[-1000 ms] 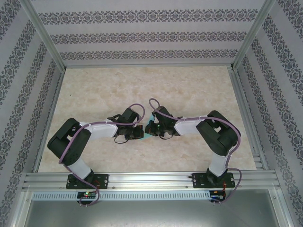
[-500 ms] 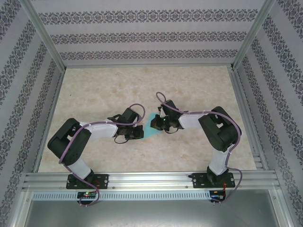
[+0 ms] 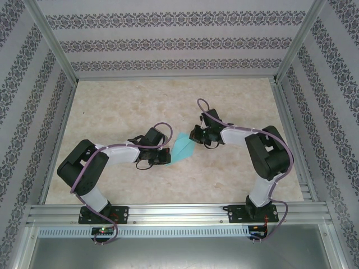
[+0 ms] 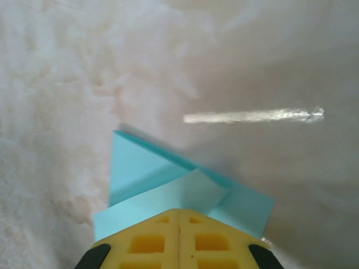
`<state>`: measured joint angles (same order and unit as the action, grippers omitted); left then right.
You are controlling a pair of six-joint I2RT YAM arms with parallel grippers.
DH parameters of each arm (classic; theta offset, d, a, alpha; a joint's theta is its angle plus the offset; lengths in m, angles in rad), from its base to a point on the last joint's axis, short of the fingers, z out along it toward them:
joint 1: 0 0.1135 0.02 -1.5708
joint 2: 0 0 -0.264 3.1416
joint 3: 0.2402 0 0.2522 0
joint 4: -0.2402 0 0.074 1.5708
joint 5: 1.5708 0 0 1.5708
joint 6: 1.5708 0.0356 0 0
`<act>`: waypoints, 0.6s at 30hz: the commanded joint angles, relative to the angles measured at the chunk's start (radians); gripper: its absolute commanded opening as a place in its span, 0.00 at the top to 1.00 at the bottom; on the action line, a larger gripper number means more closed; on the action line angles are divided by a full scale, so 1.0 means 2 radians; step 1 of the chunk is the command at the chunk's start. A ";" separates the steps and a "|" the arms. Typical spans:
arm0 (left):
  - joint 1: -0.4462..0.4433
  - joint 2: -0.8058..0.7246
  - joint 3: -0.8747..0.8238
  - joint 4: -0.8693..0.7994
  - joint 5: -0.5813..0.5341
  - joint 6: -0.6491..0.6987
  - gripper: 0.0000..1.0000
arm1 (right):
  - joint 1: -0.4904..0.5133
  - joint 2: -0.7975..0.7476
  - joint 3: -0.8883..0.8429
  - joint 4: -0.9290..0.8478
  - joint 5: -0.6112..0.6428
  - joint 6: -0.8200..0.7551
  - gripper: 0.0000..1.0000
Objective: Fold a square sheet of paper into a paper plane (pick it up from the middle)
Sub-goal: Fourth fold the wing at the center of the table.
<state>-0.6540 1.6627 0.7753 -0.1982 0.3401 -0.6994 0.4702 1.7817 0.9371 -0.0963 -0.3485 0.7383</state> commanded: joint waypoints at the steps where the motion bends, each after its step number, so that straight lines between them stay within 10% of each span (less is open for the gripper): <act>1: 0.002 0.020 -0.020 -0.080 -0.012 0.008 1.00 | 0.036 -0.032 -0.016 0.023 0.015 0.013 1.00; 18: 0.002 0.023 -0.018 -0.092 -0.018 0.020 1.00 | 0.041 0.057 0.006 0.036 -0.017 0.004 1.00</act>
<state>-0.6540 1.6630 0.7765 -0.1993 0.3405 -0.6868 0.6041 1.8671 0.9283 -0.0185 -0.4080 0.7780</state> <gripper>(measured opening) 0.059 0.049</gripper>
